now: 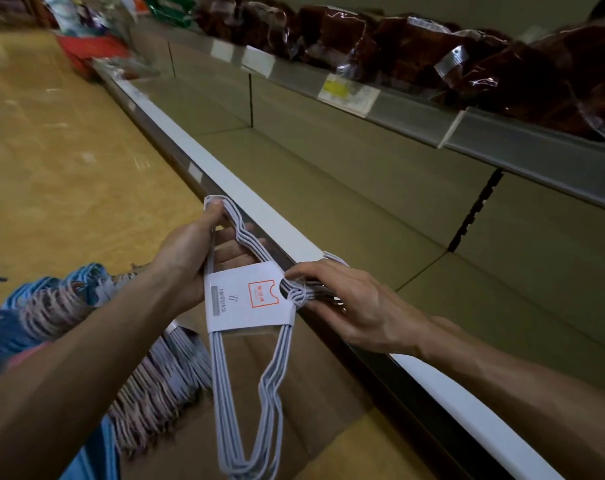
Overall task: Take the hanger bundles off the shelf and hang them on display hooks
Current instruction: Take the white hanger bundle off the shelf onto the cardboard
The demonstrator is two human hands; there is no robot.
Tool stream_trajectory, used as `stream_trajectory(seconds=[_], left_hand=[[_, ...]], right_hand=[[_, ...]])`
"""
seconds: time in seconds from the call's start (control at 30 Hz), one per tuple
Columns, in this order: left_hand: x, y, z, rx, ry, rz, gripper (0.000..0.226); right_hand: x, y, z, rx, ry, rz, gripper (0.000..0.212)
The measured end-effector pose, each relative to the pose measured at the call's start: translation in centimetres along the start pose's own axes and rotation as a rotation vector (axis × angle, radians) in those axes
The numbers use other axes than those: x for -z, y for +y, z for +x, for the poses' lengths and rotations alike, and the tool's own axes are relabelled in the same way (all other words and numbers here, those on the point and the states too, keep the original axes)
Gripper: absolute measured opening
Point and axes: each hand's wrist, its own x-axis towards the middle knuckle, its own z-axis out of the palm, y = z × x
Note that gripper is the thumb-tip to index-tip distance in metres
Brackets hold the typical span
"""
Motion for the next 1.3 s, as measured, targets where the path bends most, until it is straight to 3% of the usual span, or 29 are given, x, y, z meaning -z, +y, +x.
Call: stream_trajectory(seconds=[0.27, 0.4, 0.5, 0.6, 0.7, 0.77, 0.83, 1.07, 1.2, 1.3], left_hand=[[1.7, 0.4, -0.3, -0.053, 0.138, 0.008, 0.043], [2.9, 0.9, -0.4, -0.097, 0.210, -0.063, 0.036], [4.2, 1.6, -0.4, -0.134, 0.239, -0.101, 0.040], [4.9, 2.3, -0.8, -0.158, 0.256, -0.155, 0.042], [5.2, 2.9, -1.3, -0.183, 0.263, -0.183, 0.044], [5.3, 3.0, -1.7, -0.190, 0.272, -0.188, 0.045], [5.3, 3.2, -2.0, -0.203, 0.279, -0.189, 0.046], [5.2, 3.9, -2.7, -0.249, 0.293, -0.149, 0.042], [5.4, 4.6, -2.9, -0.243, 0.261, 0.052, 0.047], [6.1, 4.9, -3.1, -0.260, 0.269, 0.221, 0.052]], right_hand=[[-1.2, -0.4, 1.5, 0.037, 0.053, 0.021, 0.032], [-1.9, -1.4, 1.3, -0.062, 0.220, 0.027, 0.019], [-2.5, -2.8, 0.9, -0.193, 0.240, 0.079, 0.009], [-2.9, -4.2, 1.2, -0.561, 0.063, 0.335, 0.018], [-3.5, -5.6, 2.3, -0.854, -0.146, 1.002, 0.033], [-3.7, -6.6, 3.2, -0.920, -0.148, 1.435, 0.035], [-4.0, -7.2, 3.8, -0.895, -0.132, 1.666, 0.036], [-4.9, -8.0, 5.2, -0.785, -0.152, 1.904, 0.044], [-5.2, -7.3, 5.4, -0.732, -0.175, 1.906, 0.043], [-5.4, -6.5, 5.9, -0.762, -0.098, 1.825, 0.045]])
